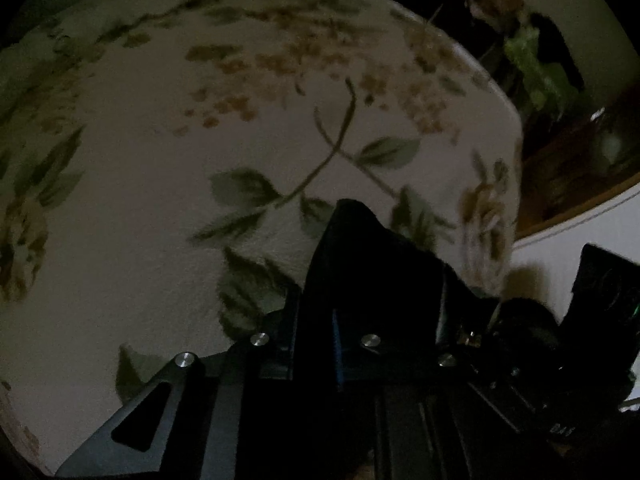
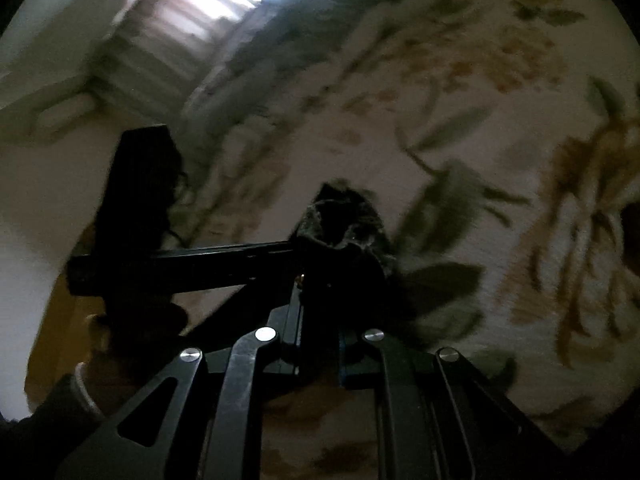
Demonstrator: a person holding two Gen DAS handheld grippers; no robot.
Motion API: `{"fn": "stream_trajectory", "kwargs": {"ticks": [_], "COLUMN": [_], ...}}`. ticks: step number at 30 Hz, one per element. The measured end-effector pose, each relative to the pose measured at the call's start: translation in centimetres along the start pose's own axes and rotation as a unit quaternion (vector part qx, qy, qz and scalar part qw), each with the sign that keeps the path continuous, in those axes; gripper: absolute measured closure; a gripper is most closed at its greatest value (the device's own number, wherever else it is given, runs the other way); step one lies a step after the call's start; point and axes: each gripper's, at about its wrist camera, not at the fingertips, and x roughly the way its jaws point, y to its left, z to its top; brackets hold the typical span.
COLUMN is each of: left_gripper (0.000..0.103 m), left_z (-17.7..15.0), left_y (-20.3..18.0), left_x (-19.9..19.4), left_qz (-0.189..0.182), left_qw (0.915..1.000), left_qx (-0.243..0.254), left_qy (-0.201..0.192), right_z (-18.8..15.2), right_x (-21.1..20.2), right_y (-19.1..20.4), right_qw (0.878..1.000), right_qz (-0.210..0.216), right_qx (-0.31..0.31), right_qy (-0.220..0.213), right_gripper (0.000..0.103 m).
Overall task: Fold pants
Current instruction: 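Grasp the pants edge with the right gripper while the left gripper grasps beside it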
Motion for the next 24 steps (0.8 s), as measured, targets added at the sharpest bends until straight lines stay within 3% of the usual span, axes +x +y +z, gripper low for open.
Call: {"fn": "stream_trajectory", "kwargs": {"ticks": [10,17,24], "left_gripper": [0.093,0.093,0.093], "left_z": [-3.2,-6.7,-10.2], "left_y": [0.8,2.2,4.8], "left_x": [-9.5,-14.2,-16.6], "left_qz": [-0.015,-0.007,-0.005], "left_qw": [0.9943,0.9871,0.9793], "left_qx": [-0.036,-0.064,-0.107], "left_qy": [-0.099,-0.147,-0.172], "right_z": [0.3,-0.2,-1.5], "right_x": [-1.6,0.0,2.3], "right_y": [5.7,9.4,12.4], "right_qw": [0.993,0.98,0.972], "right_qz": [0.096,0.181,0.21], "right_qx": [-0.067,-0.076,-0.09], "right_qy": [-0.019,0.023,0.064], "right_gripper": [0.089,0.089,0.089]}}
